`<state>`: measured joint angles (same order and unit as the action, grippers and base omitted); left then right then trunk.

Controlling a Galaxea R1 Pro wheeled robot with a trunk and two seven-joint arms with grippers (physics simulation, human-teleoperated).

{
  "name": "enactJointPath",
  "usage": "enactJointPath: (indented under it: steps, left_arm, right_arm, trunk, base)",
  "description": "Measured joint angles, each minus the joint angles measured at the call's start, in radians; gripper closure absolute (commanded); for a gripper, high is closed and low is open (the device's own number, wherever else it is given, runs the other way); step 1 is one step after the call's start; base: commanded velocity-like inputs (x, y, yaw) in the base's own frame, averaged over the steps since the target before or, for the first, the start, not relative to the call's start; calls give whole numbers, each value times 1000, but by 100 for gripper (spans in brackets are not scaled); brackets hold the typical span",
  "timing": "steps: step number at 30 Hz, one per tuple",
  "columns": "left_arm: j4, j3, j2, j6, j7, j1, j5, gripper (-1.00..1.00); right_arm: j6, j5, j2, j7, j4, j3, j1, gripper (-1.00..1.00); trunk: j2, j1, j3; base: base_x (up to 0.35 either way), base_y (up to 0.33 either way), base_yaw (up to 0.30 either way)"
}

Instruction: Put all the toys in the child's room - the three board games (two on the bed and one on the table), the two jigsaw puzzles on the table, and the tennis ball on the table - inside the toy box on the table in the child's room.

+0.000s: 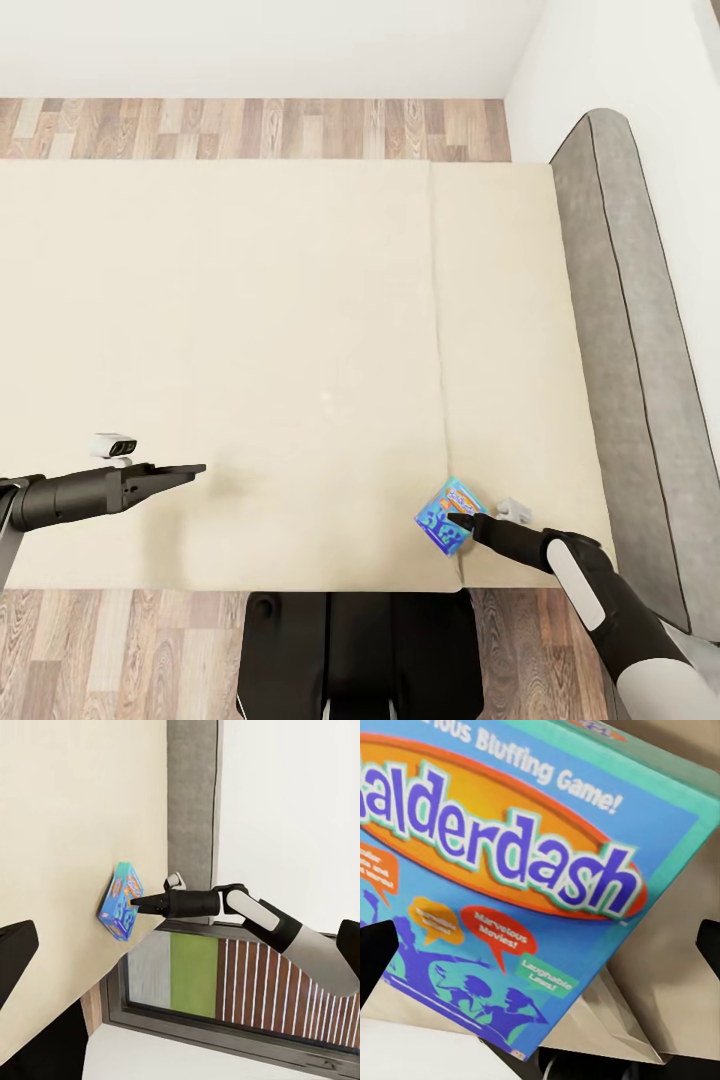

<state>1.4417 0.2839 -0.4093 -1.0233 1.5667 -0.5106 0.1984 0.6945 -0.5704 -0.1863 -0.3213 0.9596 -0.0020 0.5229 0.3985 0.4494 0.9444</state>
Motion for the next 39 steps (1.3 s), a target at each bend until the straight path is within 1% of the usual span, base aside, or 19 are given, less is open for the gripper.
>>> enactJointPath:
  steps: [7,15,21,39]
  left_arm:
    - [0,1,0,0,0,0,0,-100]
    - [0,0,0,0,0,0,0,-100]
    - [0,0,0,0,0,0,-1,-100]
    - [0,0,0,0,0,0,-1,-100]
  right_arm:
    - [-1,0,4,3,17,-1,0,-100]
    - [0,0,2,0,44,-1,0,-100]
    - [1,0,1,-5,49,-3,0,-100]
    - [1,-1,10,-8,50,-3,6,-100]
  trunk:
    - [0,0,0]
    - [0,0,0]
    - [0,0,0]
    - [0,0,0]
  base:
    - [0,0,0]
    - [0,0,0]
    - [0,0,0]
    - [0,0,0]
